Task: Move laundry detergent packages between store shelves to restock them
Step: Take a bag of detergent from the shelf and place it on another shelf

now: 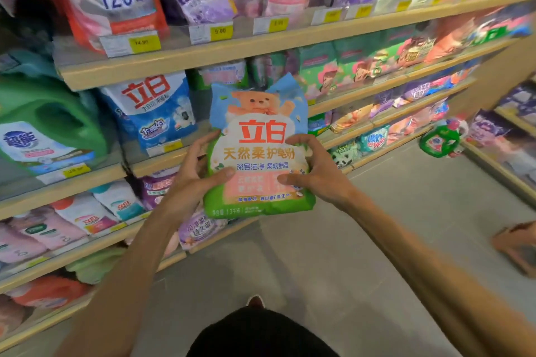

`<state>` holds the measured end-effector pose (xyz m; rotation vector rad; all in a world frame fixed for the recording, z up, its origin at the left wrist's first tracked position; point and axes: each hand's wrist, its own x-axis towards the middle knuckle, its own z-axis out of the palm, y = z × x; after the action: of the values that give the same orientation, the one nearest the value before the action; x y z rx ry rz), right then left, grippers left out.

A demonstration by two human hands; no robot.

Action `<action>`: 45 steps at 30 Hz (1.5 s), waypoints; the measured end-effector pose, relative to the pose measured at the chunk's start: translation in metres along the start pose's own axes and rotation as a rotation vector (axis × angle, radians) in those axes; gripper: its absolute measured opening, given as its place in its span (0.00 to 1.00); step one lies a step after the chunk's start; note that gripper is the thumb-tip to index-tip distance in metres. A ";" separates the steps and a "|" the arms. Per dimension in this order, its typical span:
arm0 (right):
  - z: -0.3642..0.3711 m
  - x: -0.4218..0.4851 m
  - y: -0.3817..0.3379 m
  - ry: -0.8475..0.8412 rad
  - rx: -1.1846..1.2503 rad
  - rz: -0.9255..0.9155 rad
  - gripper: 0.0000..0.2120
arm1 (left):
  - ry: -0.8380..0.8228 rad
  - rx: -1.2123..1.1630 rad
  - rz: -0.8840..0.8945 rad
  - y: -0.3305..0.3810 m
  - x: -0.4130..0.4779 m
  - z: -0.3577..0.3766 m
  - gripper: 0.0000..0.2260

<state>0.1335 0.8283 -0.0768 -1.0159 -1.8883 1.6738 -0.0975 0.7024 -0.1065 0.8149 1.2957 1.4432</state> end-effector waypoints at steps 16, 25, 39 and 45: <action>-0.076 0.185 0.027 -0.114 -0.138 -0.102 0.30 | 0.193 0.227 -0.067 0.007 0.156 0.022 0.40; -0.090 0.280 0.025 -0.119 -0.241 -0.260 0.30 | 0.366 0.329 0.033 0.011 0.228 0.027 0.41; -0.079 0.374 0.030 -0.105 -0.528 -0.282 0.21 | 0.648 0.490 0.030 -0.008 0.293 0.005 0.31; -0.074 0.389 0.036 -0.106 -0.592 -0.291 0.24 | 0.741 0.602 0.021 -0.014 0.309 -0.005 0.24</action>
<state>-0.0552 1.1691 -0.1586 -0.8009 -2.5375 1.0400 -0.1858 0.9936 -0.1615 0.6787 2.3637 1.4366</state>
